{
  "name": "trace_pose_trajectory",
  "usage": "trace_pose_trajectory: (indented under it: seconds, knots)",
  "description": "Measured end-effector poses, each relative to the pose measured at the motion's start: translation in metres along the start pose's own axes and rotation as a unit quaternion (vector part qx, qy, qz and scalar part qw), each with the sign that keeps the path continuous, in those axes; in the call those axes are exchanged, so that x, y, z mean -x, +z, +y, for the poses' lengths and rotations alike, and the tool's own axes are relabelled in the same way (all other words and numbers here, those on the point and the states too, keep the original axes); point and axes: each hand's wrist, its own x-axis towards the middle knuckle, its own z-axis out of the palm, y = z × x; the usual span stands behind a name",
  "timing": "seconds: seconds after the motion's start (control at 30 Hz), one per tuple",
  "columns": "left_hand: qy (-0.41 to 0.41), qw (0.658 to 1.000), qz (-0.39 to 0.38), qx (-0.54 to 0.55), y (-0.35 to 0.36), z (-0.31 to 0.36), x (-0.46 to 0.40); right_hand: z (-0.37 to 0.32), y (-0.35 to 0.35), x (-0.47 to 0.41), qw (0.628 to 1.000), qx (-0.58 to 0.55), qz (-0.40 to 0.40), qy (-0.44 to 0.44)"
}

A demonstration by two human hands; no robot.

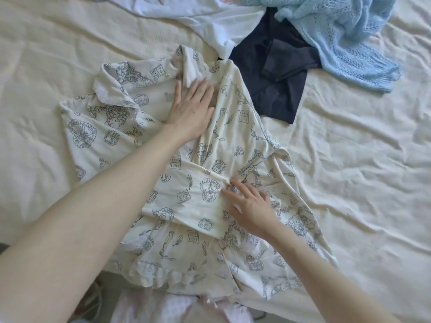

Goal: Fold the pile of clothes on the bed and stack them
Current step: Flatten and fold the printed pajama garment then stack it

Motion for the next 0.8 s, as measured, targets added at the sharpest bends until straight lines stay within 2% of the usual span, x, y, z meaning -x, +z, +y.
trace_pose_trajectory:
  seconds: [0.17, 0.3, 0.4, 0.53, 0.67, 0.73, 0.8]
  knots:
    - [-0.043, 0.996, 0.033, 0.069, 0.03, -0.001, 0.113, -0.007, 0.007, 0.009, 0.999, 0.021, 0.027, 0.005]
    - [-0.117, 0.987, 0.023, 0.109, 0.058, 0.001, 0.21, -0.013, 0.028, 0.03, 0.991, 0.08, 0.102, 0.016]
    - [-0.164, 0.981, 0.006, 0.1, 0.08, 0.004, 0.272, -0.019, 0.045, 0.052, 0.986, 0.069, 0.152, 0.006]
    - [-0.165, 0.982, -0.044, 0.082, 0.112, 0.009, 0.327, -0.022, 0.075, 0.08, 0.988, 0.103, 0.113, -0.023]
    - [-0.191, 0.977, 0.004, 0.099, 0.125, 0.011, 0.351, 0.013, 0.084, 0.102, 0.99, 0.092, 0.106, 0.01]
    - [-0.236, 0.961, 0.032, 0.139, 0.13, 0.016, 0.361, 0.036, 0.084, 0.112, 0.99, 0.109, 0.089, 0.012]
    - [-0.324, 0.912, 0.058, 0.246, 0.136, 0.024, 0.369, 0.053, 0.085, 0.122, 0.99, 0.112, 0.086, -0.005]
